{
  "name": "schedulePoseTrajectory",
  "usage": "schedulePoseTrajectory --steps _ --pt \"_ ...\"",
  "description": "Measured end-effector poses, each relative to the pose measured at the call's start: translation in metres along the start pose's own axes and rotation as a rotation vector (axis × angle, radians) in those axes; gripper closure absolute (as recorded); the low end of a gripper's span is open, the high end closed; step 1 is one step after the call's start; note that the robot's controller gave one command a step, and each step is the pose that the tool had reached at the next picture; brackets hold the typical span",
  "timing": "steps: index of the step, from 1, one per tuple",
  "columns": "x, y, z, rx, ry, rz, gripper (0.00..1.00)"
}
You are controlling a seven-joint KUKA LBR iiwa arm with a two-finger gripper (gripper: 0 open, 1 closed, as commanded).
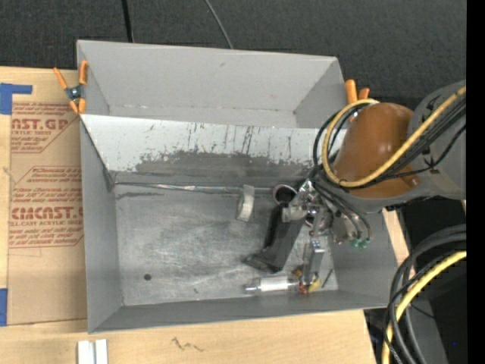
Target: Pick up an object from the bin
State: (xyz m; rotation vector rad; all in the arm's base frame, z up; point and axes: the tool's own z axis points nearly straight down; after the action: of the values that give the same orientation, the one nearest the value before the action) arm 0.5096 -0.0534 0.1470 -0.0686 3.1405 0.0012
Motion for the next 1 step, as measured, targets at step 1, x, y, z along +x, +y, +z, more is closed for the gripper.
schedulePoseTrajectory --steps 1 --pt "-0.0231 -0.0011 0.0069 0.001 -0.001 -0.172 0.0"
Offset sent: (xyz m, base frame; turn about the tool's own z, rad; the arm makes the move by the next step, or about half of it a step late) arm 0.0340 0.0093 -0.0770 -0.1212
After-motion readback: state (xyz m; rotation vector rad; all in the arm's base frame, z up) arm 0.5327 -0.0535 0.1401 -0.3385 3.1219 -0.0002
